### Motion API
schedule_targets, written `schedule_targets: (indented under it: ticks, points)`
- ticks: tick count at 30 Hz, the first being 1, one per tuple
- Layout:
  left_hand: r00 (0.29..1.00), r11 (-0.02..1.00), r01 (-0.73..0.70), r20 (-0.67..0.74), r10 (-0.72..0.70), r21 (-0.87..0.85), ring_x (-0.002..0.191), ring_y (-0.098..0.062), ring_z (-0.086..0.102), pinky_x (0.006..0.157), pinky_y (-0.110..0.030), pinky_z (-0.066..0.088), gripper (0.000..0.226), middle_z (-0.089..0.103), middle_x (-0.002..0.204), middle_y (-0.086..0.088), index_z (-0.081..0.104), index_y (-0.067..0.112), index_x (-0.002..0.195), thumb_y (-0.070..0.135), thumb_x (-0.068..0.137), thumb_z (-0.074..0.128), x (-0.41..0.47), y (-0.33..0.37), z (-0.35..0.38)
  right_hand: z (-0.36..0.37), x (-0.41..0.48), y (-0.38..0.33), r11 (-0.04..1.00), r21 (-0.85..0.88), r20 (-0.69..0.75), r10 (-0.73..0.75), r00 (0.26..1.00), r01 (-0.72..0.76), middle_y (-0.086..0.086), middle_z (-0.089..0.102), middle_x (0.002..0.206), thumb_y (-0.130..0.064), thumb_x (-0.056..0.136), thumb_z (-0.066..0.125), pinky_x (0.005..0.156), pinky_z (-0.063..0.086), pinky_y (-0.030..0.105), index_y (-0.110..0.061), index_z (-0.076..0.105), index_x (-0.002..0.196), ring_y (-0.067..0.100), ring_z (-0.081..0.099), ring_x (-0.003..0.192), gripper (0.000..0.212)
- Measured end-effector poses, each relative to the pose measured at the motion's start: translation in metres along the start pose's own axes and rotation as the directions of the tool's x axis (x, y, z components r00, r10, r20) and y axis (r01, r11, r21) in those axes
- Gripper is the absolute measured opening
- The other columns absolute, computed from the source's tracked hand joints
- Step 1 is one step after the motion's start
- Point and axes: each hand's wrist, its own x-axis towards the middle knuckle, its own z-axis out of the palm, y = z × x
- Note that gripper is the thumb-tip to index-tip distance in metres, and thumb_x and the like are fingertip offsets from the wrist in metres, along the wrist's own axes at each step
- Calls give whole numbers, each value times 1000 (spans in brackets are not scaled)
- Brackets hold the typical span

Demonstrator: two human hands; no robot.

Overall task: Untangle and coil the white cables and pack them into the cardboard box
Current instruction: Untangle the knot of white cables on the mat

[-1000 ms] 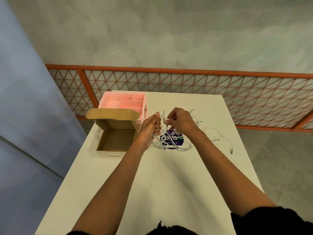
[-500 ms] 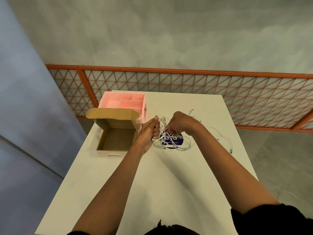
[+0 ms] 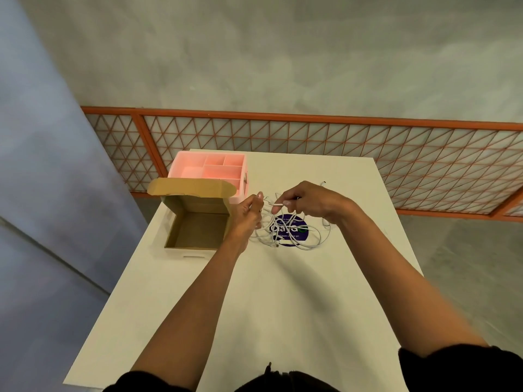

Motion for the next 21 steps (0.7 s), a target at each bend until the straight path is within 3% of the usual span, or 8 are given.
schedule_targets:
  ticks: [4, 7, 11, 18, 21]
  points:
    - [1000, 1000, -20, -7, 20, -7, 44, -3, 29, 47, -21, 28, 29, 31, 53, 11, 54, 23, 73, 37, 98, 48, 3, 0, -2, -9, -3, 12, 991, 134, 6, -1, 1000, 1, -2, 50, 75, -9, 99, 46, 56, 33, 15, -14, 70, 96, 9, 39, 66, 25]
    - [1000, 996, -22, 10, 23, -83, 46, -3, 27, 45, -17, 29, 29, 31, 55, 10, 57, 11, 81, 34, 98, 48, 5, 2, -1, -9, 1, 22, 934, 354, -31, 63, 998, -48, -1, 49, 75, -9, 100, 44, 56, 36, 16, -15, 66, 87, 10, 42, 65, 26]
    - [992, 968, 56, 123, -26, -246, 43, -3, 23, 45, -16, 27, 37, 28, 49, 12, 48, 16, 70, 32, 102, 39, 1, 7, 1, 1, 7, 35, 747, 656, -32, 169, 985, -107, -3, 49, 76, -12, 102, 39, 68, 44, 20, -16, 59, 83, 9, 48, 69, 28]
    - [941, 889, 198, 333, -55, -412, 46, -5, 28, 55, -19, 39, 36, 32, 53, 8, 48, 12, 78, 29, 104, 30, -4, 19, 0, 12, 2, 42, 350, 931, 16, 238, 971, -101, 0, 59, 89, -17, 103, 38, 98, 47, 39, -16, 57, 78, 15, 62, 95, 31]
    - [911, 875, 239, 408, -53, -421, 51, -7, 34, 66, -22, 46, 31, 35, 57, 6, 49, 10, 82, 24, 104, 31, -5, 19, -4, 15, -1, 37, 310, 948, 7, 195, 981, -69, 1, 60, 90, -18, 103, 35, 97, 46, 46, -17, 53, 76, 16, 64, 95, 32]
